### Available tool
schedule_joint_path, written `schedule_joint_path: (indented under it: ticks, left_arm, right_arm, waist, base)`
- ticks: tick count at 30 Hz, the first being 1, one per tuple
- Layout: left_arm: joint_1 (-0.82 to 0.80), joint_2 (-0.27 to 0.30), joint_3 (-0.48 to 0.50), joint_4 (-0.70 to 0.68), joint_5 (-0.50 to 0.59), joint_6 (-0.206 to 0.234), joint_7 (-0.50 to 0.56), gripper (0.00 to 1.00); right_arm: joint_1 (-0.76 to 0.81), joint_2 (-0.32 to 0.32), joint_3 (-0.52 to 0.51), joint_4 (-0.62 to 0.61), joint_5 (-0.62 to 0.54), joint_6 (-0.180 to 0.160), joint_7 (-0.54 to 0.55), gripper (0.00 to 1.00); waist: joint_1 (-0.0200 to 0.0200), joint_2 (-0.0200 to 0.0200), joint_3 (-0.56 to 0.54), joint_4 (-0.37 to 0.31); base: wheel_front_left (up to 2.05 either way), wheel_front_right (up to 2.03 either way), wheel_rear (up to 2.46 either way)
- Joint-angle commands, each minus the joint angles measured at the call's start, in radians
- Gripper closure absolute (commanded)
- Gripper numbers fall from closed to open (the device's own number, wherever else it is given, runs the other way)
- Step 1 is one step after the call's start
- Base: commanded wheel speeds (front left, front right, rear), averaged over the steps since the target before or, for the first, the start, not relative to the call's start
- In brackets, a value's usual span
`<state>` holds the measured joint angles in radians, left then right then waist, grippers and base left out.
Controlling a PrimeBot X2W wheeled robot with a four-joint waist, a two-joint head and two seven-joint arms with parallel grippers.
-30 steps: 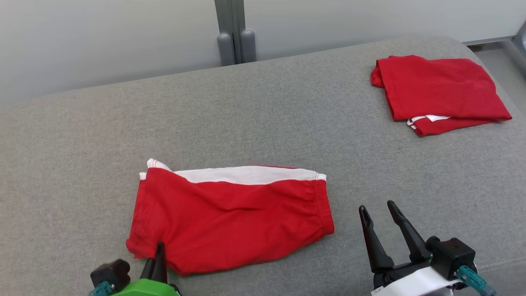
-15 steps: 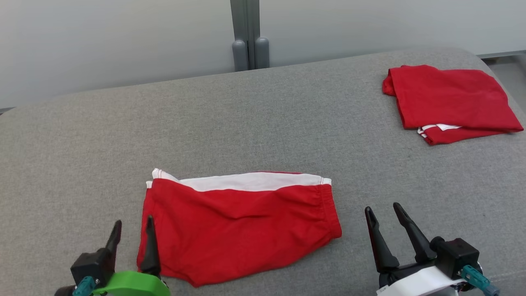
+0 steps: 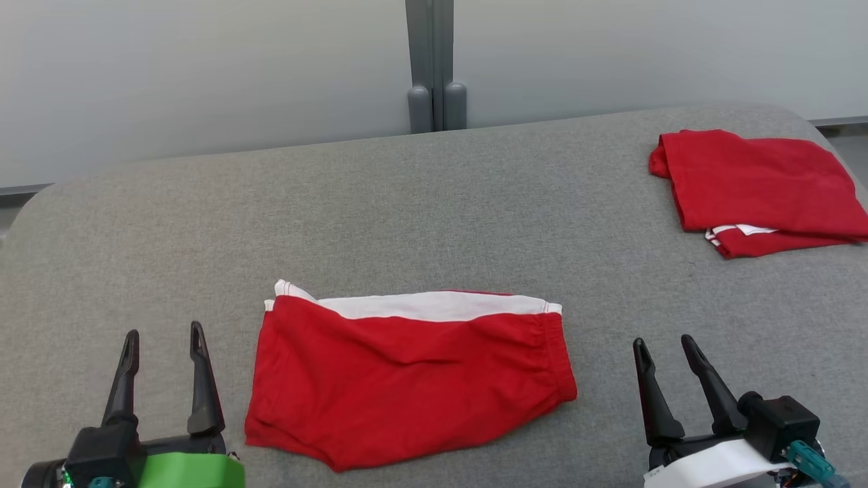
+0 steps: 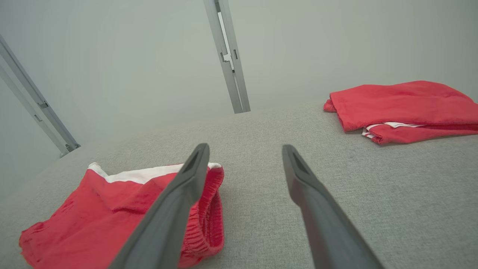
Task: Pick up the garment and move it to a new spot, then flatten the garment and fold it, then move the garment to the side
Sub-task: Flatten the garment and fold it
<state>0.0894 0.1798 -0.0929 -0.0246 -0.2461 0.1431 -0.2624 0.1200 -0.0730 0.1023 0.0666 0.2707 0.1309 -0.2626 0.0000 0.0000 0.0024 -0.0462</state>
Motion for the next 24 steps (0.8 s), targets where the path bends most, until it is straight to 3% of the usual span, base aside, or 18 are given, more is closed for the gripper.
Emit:
schedule_joint_path:
  ticks: [1, 12, 24]
  left_arm:
    - [0.020, -0.008, 0.022, 0.002, 0.008, -0.014, -0.002, 0.00]
    - [0.033, -0.047, 0.135, 0.067, 0.061, -0.101, -0.002, 0.00]
    - [0.033, -0.077, 0.158, 0.116, 0.109, -0.131, -0.002, 0.00]
  right_arm:
    - [0.018, 0.002, -0.007, -0.002, -0.007, 0.000, -0.002, 0.00]
    - [0.045, 0.012, -0.053, 0.013, -0.022, 0.000, -0.002, 0.00]
    - [0.037, 0.017, -0.022, 0.044, -0.048, 0.000, -0.002, 0.00]
  waist:
    - [0.0000, 0.0000, -0.007, 0.008]
    - [0.0000, 0.0000, -0.048, 0.027]
    - [0.0000, 0.0000, -0.058, 0.033]
  base:
    - [0.00, 0.00, 0.00]
    - [0.00, 0.00, 0.00]
    - [0.00, 0.00, 0.00]
